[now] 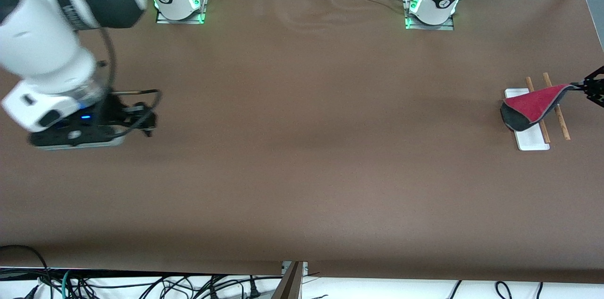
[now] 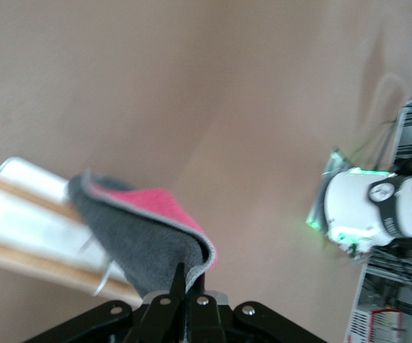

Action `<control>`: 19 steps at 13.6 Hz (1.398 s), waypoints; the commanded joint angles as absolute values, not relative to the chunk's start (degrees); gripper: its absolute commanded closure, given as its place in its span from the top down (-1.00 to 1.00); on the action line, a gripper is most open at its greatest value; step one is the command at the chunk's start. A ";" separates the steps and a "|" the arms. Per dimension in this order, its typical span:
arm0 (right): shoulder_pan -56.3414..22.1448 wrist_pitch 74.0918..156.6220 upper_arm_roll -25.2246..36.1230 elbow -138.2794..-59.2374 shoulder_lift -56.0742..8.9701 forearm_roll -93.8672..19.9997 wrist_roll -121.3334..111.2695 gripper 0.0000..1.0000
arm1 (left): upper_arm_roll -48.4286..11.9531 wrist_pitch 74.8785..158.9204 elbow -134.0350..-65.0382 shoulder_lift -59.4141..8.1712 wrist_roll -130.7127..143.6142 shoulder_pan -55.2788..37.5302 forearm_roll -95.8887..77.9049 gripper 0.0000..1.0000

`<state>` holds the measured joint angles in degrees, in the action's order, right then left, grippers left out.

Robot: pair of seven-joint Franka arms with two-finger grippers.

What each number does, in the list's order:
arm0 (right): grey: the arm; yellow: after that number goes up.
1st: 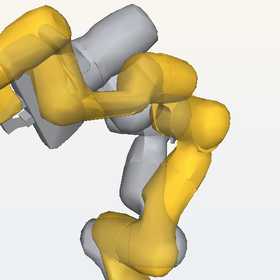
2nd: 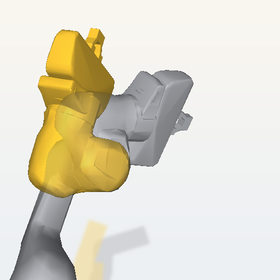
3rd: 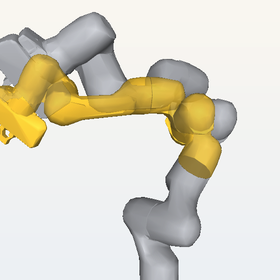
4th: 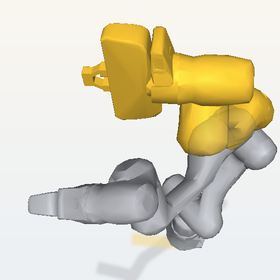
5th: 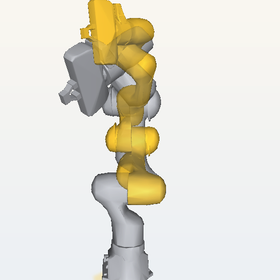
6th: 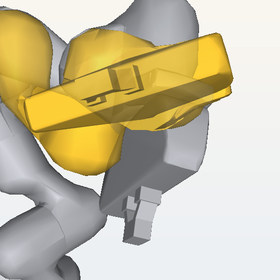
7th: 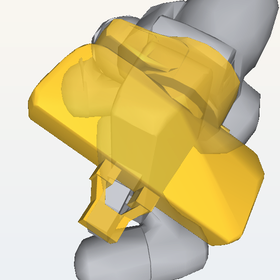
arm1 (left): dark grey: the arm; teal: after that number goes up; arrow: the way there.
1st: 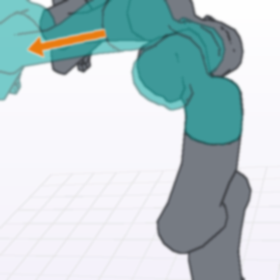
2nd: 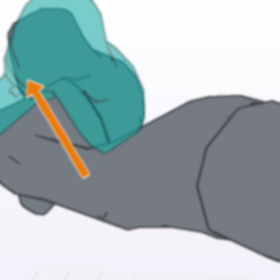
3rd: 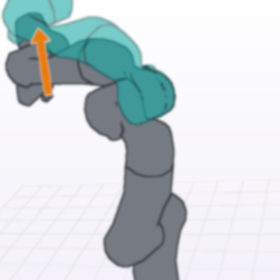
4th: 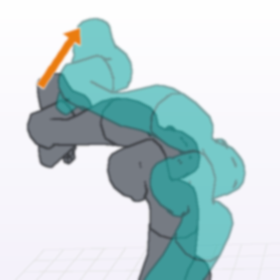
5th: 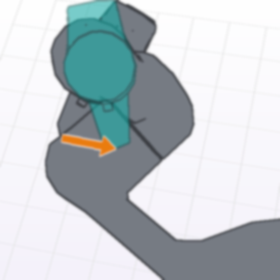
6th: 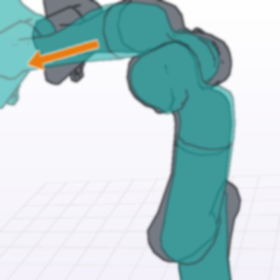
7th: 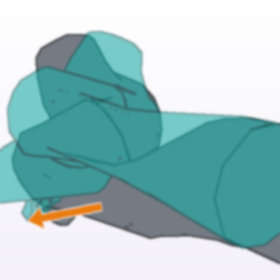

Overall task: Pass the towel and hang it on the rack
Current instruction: 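Carry the towel with the left gripper and drape it over the dowels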

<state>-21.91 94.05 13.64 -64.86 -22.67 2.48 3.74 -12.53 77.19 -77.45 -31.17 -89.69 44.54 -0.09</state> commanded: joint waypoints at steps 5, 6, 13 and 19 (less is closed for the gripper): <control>-5.37 93.78 2.64 -85.85 -4.59 2.99 2.11 1.00 | -7.57 89.89 -71.54 -38.57 -97.20 46.14 1.85 -1.00; -4.67 93.87 2.11 -87.70 -3.53 2.90 2.11 1.00 | -7.21 91.57 -71.63 -39.80 -98.08 46.66 1.85 -1.00; 0.35 93.78 -0.26 -92.20 -0.26 3.60 1.76 1.00 | -7.21 96.77 -71.89 -44.82 -97.56 48.52 1.23 -1.00; 0.97 92.11 -2.28 -91.06 0.79 3.43 0.79 1.00 | -7.21 97.56 -71.89 -45.18 -97.47 48.60 -0.88 1.00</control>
